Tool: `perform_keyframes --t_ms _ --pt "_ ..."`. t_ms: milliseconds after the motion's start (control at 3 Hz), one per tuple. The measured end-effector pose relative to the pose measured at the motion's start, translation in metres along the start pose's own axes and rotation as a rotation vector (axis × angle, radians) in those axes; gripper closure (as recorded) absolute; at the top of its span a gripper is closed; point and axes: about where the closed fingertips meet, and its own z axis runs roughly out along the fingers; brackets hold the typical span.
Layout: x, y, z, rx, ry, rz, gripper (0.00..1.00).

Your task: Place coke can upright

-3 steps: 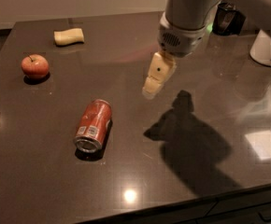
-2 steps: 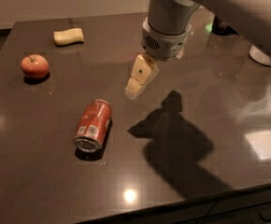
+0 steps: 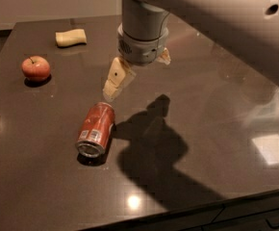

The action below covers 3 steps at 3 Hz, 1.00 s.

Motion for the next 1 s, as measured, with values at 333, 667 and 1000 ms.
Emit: perform_keyframes --t_ms 333,667,1000 --pt "-0.011 0.016 0.002 0.007 0.002 0.046 0.00" --pt "-0.020 0.029 0.005 0.026 -0.001 0.098 0.00" --pt "-0.021 0.029 0.005 0.027 -0.001 0.099 0.00"
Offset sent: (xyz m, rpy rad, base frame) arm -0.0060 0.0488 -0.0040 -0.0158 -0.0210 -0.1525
